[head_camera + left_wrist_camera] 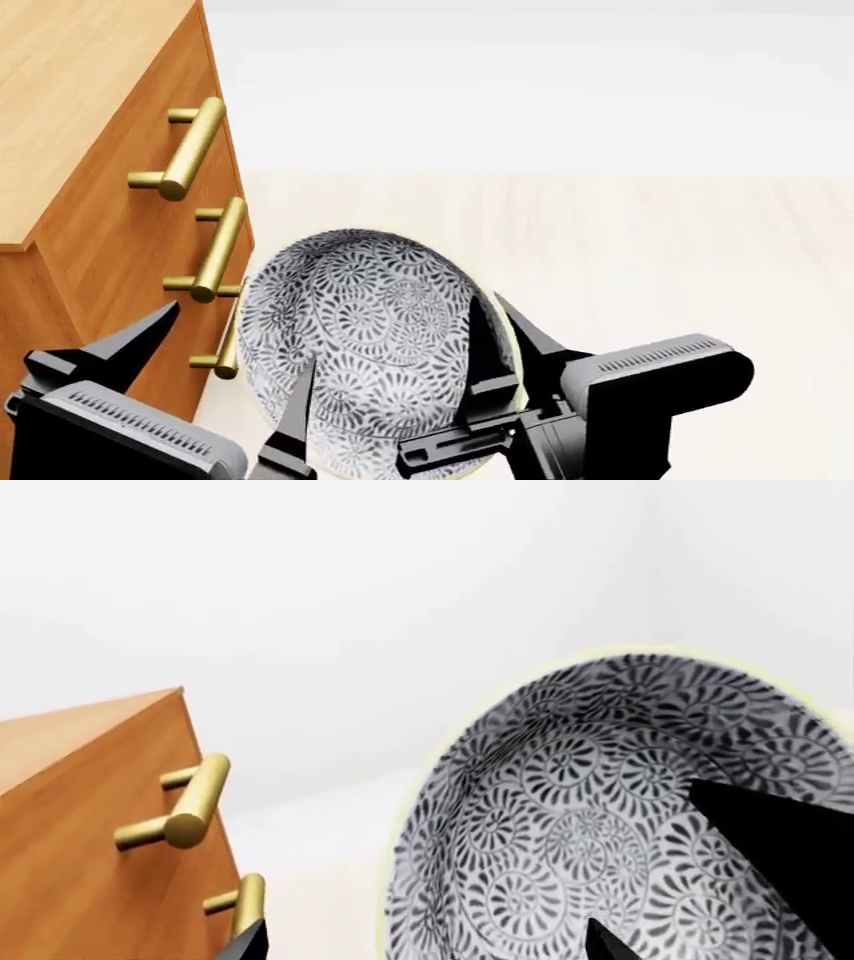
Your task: Put the bowl on top of the cabinet.
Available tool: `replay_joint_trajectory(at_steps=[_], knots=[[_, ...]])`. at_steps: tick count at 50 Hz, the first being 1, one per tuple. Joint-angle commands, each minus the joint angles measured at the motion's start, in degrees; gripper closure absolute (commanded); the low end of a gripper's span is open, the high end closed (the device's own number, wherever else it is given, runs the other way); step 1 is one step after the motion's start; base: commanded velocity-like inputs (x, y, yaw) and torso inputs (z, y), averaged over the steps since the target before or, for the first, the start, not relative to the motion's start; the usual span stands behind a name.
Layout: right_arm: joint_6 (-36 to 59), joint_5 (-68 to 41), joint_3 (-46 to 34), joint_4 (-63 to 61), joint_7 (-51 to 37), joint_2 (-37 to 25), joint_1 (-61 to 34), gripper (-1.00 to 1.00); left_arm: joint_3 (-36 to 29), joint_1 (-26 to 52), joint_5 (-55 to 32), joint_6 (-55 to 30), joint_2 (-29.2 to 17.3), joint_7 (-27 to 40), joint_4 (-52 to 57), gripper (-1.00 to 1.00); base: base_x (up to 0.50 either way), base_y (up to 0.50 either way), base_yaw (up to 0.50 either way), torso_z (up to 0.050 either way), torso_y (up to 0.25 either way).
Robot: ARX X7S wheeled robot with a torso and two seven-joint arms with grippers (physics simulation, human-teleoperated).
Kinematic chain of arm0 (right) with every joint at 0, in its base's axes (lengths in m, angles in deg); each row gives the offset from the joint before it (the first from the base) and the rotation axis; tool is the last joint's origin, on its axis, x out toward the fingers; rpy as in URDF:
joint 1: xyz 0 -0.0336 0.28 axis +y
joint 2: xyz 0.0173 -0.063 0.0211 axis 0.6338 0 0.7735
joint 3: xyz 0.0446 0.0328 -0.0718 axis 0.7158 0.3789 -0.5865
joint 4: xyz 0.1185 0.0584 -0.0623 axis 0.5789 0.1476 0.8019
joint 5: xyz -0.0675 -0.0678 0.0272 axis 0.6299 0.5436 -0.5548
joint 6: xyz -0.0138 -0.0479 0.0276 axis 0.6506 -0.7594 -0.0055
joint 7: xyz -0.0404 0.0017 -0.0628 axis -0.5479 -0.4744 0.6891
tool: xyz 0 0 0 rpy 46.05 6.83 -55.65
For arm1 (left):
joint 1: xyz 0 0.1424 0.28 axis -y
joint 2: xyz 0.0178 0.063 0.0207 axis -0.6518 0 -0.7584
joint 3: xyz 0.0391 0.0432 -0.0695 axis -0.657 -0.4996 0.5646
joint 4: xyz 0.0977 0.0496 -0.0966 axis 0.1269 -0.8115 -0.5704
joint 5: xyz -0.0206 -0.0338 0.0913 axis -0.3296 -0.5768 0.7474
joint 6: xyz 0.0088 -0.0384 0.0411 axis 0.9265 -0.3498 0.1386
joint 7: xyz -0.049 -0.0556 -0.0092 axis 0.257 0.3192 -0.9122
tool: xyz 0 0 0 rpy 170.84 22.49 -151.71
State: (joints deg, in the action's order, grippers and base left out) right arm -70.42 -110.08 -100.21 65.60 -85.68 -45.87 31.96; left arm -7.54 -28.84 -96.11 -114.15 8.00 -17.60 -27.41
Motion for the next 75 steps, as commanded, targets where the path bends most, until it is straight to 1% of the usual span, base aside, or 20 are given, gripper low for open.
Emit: replay_joint_trajectory(at_steps=[1,32,43,44,53,63,75], knots=[[-0.84,1.70,-1.38,-5.49,-0.68,-1.46,2.38,1.00,-0.05,-0.44,-0.03,1.25,-0.04,-0.25,-0.99,-1.00,0.00,0.00,0.00,0.000,0.000],[-2.57,-0.01,0.58,-12.69,-1.45,-4.89,6.50,1.00,0.19,-1.24,-0.11,3.64,-0.37,-0.58,-3.83,-1.00,0.00,0.00,0.00,0.000,0.000],[-2.79,0.06,0.32,-12.32,-1.23,-4.85,6.48,1.00,0.53,-1.45,-0.49,4.34,-0.46,-0.71,-4.45,-1.00,0.00,0.00,0.00,0.000,0.001],[-2.80,0.12,0.30,-11.97,-1.24,-4.72,6.35,1.00,0.70,-1.60,-0.46,4.18,-0.44,-0.33,-4.36,1.00,0.00,0.00,0.00,0.000,0.000],[-2.87,0.04,0.25,-11.39,-1.27,-4.62,6.32,1.00,0.38,-1.69,-0.17,3.48,-0.28,0.70,-4.12,1.00,0.00,0.00,0.00,0.000,0.000],[-3.05,0.01,0.25,-10.65,-1.25,-4.52,6.22,1.00,0.62,-1.52,-1.13,3.68,0.01,0.32,-4.56,1.00,0.00,0.00,0.00,0.000,0.000],[-3.14,-0.83,1.38,-10.68,-2.11,-4.98,6.71,1.00,-1.27,2.15,-1.60,-0.74,1.54,1.44,-3.11,1.00,0.00,0.00,0.00,0.001,0.001]])
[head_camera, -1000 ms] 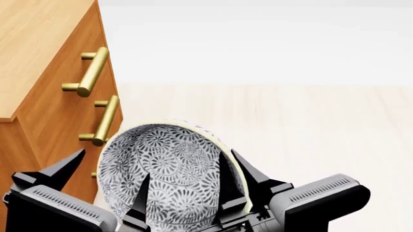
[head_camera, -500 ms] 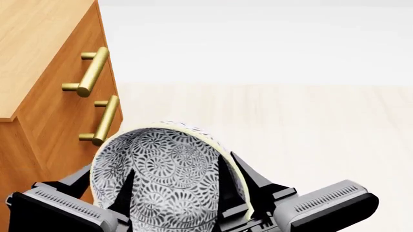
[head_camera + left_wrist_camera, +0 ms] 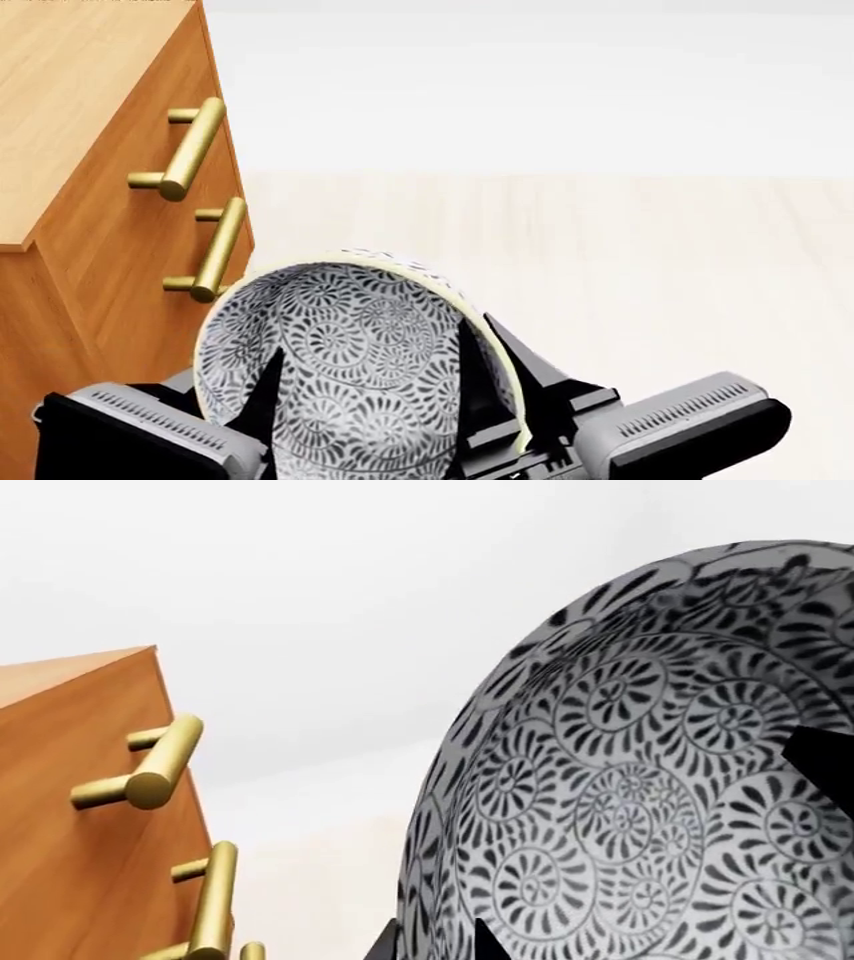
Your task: Put the bowl on top of the cabinet.
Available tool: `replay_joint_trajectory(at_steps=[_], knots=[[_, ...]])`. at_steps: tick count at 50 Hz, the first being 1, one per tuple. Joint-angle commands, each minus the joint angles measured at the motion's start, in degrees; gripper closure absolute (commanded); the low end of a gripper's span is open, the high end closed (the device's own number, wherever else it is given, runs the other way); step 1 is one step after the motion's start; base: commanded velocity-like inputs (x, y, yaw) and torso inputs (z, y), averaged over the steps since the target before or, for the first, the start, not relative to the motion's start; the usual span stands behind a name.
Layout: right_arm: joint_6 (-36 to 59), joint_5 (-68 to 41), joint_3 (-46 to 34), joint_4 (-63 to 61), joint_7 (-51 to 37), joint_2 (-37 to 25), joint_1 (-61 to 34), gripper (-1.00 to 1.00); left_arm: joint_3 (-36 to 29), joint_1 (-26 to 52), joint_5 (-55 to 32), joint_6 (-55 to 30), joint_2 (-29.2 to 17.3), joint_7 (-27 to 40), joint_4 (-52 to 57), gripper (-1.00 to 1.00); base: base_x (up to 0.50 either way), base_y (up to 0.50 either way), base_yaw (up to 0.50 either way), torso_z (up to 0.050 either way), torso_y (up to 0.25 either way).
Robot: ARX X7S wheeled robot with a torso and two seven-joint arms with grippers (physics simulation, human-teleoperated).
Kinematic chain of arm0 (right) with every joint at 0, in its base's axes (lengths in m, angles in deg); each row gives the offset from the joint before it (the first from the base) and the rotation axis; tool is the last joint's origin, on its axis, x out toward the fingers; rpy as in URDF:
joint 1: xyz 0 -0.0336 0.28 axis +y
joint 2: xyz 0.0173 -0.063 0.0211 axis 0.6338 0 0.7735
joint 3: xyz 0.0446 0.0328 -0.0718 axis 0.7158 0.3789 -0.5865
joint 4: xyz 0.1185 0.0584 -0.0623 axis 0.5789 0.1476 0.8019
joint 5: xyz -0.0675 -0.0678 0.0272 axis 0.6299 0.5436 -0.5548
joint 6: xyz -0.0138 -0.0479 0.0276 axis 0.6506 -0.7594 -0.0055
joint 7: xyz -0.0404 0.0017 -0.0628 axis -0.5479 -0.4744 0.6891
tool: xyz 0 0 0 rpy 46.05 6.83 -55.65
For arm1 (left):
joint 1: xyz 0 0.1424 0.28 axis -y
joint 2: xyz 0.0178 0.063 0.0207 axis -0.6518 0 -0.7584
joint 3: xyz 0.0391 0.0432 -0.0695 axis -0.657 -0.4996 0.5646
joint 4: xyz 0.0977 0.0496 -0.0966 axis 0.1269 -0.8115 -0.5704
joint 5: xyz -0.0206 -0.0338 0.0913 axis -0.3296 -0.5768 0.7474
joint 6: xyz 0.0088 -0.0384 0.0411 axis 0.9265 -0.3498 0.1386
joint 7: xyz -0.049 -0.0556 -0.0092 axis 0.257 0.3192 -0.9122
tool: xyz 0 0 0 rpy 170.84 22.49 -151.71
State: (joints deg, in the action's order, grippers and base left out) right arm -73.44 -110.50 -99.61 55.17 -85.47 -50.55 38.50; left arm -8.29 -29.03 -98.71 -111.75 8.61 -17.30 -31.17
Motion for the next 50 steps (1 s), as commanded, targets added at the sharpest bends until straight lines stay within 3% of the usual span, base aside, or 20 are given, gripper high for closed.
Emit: replay_joint_trajectory(at_steps=[1,3,4,16,50], knots=[[-0.04,-0.48,0.86,-0.18,-2.48,-0.28,0.13,1.00,-0.57,2.51,0.94,-3.36,1.00,1.23,0.79,1.00,0.00,0.00,0.00,0.000,0.000],[1.15,-2.11,1.31,0.07,-2.92,-0.41,-0.27,1.00,-0.79,3.45,0.81,-4.29,1.38,1.49,1.05,1.00,0.00,0.00,0.00,0.000,0.000],[1.13,-2.19,1.34,0.15,-2.82,-0.46,-0.34,-1.00,-0.81,3.85,0.68,-4.68,1.55,1.56,1.07,1.00,0.00,0.00,0.00,0.000,0.000],[0.79,-2.60,2.18,1.07,-3.27,-0.74,0.26,-1.00,-0.13,13.63,-1.24,-10.22,5.60,1.81,-2.40,1.00,0.00,0.00,0.00,0.000,0.000],[-6.01,-5.28,6.22,3.92,-0.37,-1.11,5.44,-1.00,-3.58,17.91,0.31,-8.95,7.51,0.67,-9.68,1.00,0.00,0.00,0.00,0.000,0.001]])
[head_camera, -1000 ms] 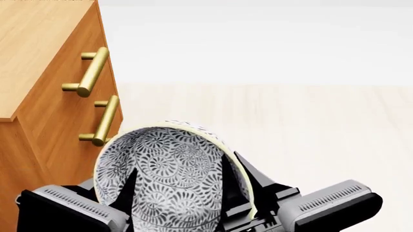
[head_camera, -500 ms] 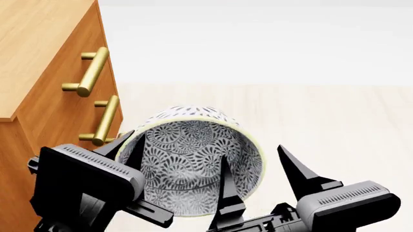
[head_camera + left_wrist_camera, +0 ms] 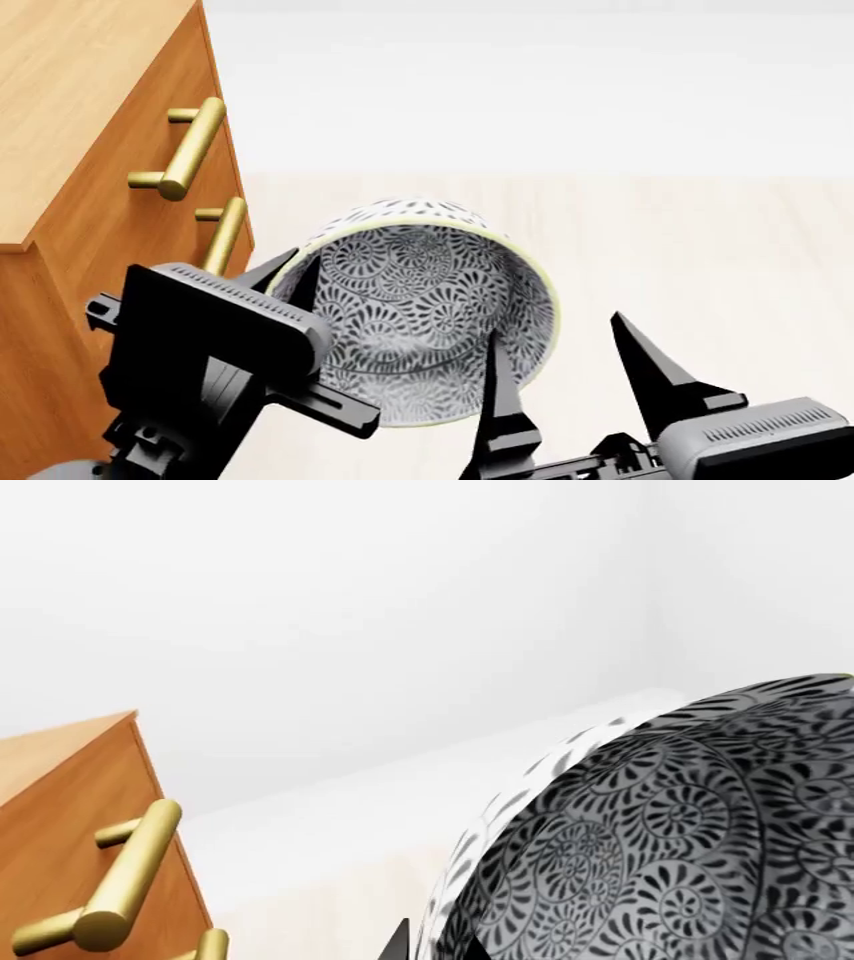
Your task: Put the bowl on top of the cabinet.
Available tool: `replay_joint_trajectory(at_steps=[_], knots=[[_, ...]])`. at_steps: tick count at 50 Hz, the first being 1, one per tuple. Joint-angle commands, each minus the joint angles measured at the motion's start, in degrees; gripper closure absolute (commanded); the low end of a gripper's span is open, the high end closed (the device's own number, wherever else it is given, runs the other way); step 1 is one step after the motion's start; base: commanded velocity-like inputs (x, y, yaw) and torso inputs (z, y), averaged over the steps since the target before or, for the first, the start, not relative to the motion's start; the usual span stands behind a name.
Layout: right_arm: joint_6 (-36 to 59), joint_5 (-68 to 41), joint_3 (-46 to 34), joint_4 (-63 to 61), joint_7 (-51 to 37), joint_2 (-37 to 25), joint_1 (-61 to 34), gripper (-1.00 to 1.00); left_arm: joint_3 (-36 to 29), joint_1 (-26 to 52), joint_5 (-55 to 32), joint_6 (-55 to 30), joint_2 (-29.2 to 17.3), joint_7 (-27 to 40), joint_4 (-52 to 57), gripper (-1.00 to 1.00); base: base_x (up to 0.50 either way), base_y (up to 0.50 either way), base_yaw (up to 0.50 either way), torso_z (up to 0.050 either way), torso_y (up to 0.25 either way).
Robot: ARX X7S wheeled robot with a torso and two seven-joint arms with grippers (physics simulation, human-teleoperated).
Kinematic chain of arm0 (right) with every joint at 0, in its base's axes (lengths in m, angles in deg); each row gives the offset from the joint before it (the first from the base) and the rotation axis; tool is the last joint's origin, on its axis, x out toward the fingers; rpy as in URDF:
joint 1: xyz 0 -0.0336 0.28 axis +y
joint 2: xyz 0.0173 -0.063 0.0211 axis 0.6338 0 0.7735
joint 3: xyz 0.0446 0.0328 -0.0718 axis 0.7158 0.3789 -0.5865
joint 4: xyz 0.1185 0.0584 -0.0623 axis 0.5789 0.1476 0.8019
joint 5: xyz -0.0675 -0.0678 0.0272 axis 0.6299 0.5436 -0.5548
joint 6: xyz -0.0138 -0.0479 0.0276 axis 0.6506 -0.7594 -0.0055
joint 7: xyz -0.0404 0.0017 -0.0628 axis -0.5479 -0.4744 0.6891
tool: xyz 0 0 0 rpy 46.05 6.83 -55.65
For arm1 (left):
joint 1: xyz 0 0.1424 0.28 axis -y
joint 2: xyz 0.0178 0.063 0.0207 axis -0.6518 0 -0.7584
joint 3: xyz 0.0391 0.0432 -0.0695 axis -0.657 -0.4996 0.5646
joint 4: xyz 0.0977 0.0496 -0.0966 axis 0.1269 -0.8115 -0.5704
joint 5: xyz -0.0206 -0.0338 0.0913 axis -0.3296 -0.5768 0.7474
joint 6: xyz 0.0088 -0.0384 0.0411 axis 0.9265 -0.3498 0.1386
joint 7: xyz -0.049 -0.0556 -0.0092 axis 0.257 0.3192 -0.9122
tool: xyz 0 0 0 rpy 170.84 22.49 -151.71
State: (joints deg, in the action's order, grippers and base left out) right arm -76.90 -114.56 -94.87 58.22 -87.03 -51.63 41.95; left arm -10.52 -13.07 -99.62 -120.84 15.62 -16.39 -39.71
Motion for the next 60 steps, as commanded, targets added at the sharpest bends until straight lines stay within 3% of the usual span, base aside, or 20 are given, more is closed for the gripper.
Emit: replay_joint_trajectory(at_steps=[1,22,40,45,47,52,60], knots=[[-3.69,-2.02,2.10,1.05,1.92,0.08,2.90,-1.00,-1.62,2.27,1.38,0.29,0.66,-0.35,-1.41,1.00,0.00,0.00,0.00,0.000,0.000],[-14.42,-10.57,7.79,6.60,11.20,2.40,10.82,-1.00,-7.00,6.46,6.44,1.39,2.35,1.09,-6.16,1.00,0.00,0.00,0.00,0.000,0.000],[-22.04,-16.77,11.89,12.61,18.23,6.26,15.97,-1.00,-9.51,14.50,8.44,-5.65,4.68,2.55,-11.92,1.00,0.00,0.00,0.00,0.000,0.001],[-22.12,-13.10,12.36,12.05,14.12,6.30,15.68,-1.00,-8.08,18.12,5.69,-6.58,5.57,-0.54,-11.62,1.00,0.00,0.00,0.00,0.000,0.002],[-23.36,-14.33,12.77,14.21,16.42,7.02,15.52,-1.00,-6.77,21.11,3.82,-9.71,6.67,-1.64,-12.75,1.00,0.00,0.00,0.00,0.000,0.000],[-22.46,-13.75,12.78,15.13,13.75,7.45,14.15,-1.00,-8.36,28.37,5.64,-11.54,7.99,-1.84,-16.85,1.00,0.00,0.00,0.00,0.000,0.000],[-22.42,-13.64,13.44,16.57,12.52,7.53,13.30,-1.00,-8.65,31.91,6.35,-9.66,9.53,-2.33,-21.61,1.00,0.00,0.00,0.00,0.000,0.000]])
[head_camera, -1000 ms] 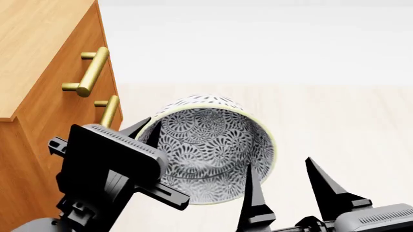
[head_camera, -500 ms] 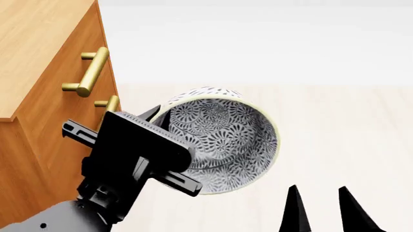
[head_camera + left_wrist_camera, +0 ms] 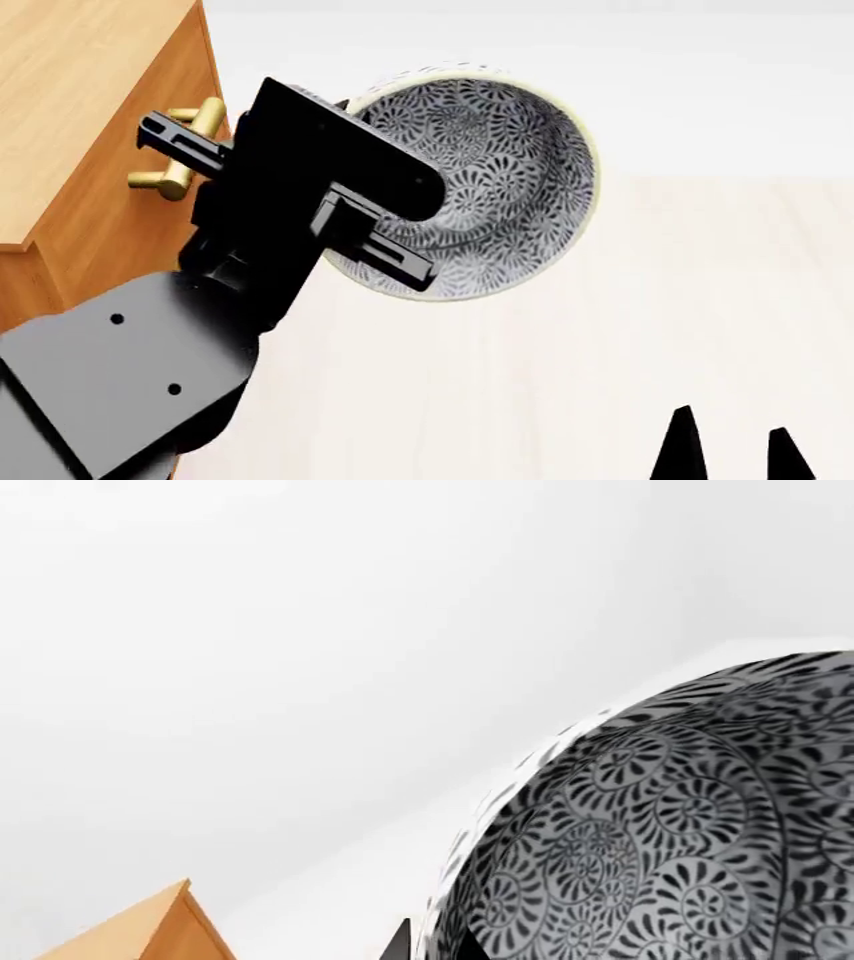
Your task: Put the bowl on top of the cabinet.
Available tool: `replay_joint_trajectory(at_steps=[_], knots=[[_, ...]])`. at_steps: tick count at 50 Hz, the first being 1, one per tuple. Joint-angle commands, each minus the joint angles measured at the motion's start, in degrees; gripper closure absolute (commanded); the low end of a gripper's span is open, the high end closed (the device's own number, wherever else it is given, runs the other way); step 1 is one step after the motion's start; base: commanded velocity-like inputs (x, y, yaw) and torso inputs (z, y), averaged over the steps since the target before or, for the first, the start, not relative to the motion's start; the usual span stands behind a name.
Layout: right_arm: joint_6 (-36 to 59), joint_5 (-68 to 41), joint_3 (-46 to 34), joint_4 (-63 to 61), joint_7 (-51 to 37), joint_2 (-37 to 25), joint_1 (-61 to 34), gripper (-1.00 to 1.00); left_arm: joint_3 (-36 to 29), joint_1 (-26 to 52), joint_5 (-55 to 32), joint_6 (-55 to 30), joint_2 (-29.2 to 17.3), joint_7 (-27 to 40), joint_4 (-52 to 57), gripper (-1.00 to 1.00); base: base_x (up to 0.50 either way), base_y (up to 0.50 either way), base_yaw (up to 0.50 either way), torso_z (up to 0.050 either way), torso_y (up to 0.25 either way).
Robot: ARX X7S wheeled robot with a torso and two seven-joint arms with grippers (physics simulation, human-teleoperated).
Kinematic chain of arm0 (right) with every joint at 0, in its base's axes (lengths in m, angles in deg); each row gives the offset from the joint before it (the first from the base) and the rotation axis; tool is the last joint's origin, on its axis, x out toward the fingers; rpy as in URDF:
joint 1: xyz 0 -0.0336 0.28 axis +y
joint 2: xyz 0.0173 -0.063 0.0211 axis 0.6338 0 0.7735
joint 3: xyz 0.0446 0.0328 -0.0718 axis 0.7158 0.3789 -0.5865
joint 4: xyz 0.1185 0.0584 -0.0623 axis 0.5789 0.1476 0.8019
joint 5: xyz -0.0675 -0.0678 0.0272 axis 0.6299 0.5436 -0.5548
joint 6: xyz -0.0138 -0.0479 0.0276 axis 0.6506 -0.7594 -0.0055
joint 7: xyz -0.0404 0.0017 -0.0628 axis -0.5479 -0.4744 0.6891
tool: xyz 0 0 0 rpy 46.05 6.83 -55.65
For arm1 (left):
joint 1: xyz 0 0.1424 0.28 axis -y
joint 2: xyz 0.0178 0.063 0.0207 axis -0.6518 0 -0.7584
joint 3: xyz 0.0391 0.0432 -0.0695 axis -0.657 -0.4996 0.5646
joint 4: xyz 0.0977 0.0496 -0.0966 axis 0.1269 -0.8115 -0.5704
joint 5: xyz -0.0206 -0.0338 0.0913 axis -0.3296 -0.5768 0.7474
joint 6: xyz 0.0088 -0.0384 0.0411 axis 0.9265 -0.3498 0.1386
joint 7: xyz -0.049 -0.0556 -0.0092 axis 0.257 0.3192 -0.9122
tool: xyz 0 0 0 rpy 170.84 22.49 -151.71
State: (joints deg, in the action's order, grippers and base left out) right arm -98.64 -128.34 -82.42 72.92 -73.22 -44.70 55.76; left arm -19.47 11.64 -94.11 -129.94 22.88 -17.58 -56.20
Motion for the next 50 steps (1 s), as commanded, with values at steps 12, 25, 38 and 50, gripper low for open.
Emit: replay_joint_trajectory(at_steps=[12,25,38,50], knots=[[-1.05,1.71,1.24,3.07,-2.77,0.87,-1.42,-1.00,-3.33,15.82,2.50,6.38,4.85,-6.84,-21.69,1.00,0.00,0.00,0.00,0.000,0.001],[-1.66,3.29,1.38,3.45,-3.83,1.00,-1.54,-1.00,-8.35,23.98,-1.91,16.55,6.96,-9.49,-39.83,1.00,0.00,0.00,0.00,0.001,0.000],[-1.11,4.05,0.75,5.19,-4.26,1.21,-2.99,-1.00,-39.08,38.04,-39.92,36.64,7.08,-6.07,-63.76,1.00,0.00,0.00,0.00,0.000,0.001],[-0.66,4.16,0.41,5.37,-4.71,1.13,-3.36,-1.00,-48.01,44.88,-59.81,34.37,7.08,-9.74,-69.24,1.00,0.00,0.00,0.00,0.000,0.000]])
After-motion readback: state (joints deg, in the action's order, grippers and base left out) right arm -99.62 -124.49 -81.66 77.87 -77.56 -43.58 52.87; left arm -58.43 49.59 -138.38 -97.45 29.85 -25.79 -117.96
